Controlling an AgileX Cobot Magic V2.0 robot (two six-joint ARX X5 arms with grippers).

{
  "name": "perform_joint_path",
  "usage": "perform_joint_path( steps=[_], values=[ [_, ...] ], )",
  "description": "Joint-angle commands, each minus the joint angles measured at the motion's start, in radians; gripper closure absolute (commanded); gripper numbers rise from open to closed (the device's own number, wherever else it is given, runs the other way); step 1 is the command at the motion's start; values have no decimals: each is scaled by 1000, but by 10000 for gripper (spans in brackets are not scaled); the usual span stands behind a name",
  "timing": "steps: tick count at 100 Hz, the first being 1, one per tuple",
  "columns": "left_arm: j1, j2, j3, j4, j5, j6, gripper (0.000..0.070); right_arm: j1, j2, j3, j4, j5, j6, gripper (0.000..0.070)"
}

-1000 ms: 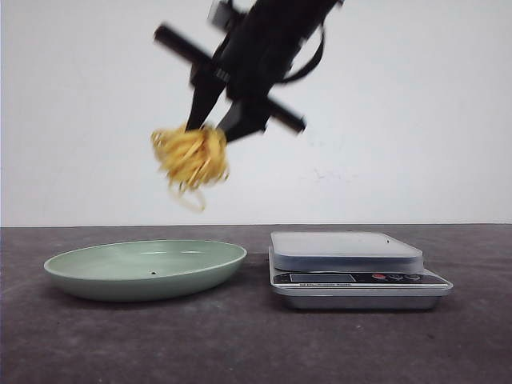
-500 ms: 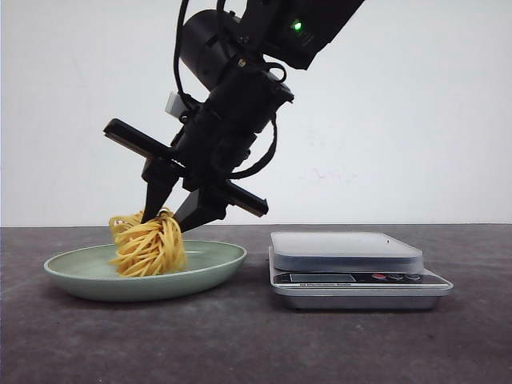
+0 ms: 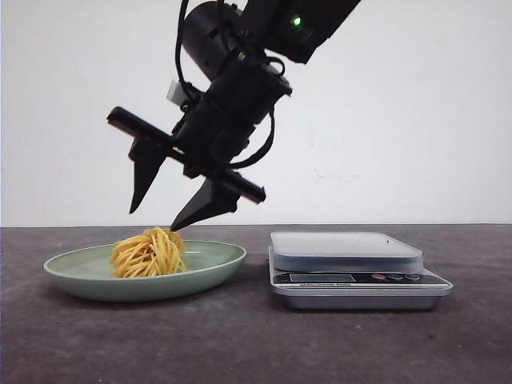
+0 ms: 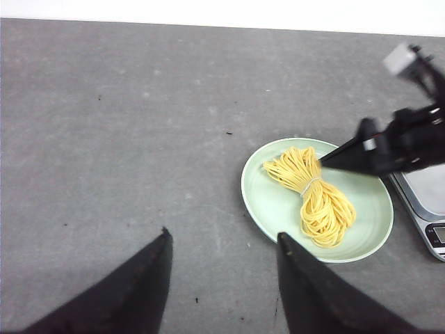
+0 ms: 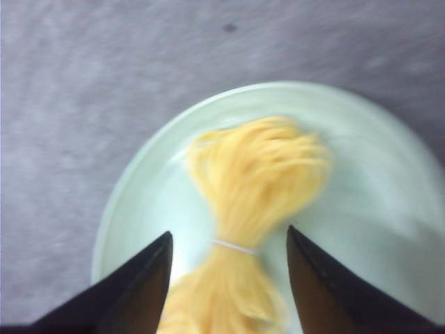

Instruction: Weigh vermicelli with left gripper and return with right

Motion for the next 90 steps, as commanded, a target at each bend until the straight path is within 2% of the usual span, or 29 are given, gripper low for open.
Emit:
perform_joint_path(
  steps=[1,37,55,69,90],
  values=[
    [-10,2,12,13,-5,10,429,-15,-71,31,-24,34,-95,381],
    [-10,2,12,52,-5,11,428,-58,-550,31,-299,221,-351,380],
    [-10,2,12,62,-5,10,428,-53,-803,31,-477,248,-381,380],
    [-10,2,12,116,-5,34,428,-53,-982,31,-619,370,-431,374],
    [-10,2,12,154,4,51,428,-53,-1210,31,-850,498,-418,359]
  ],
)
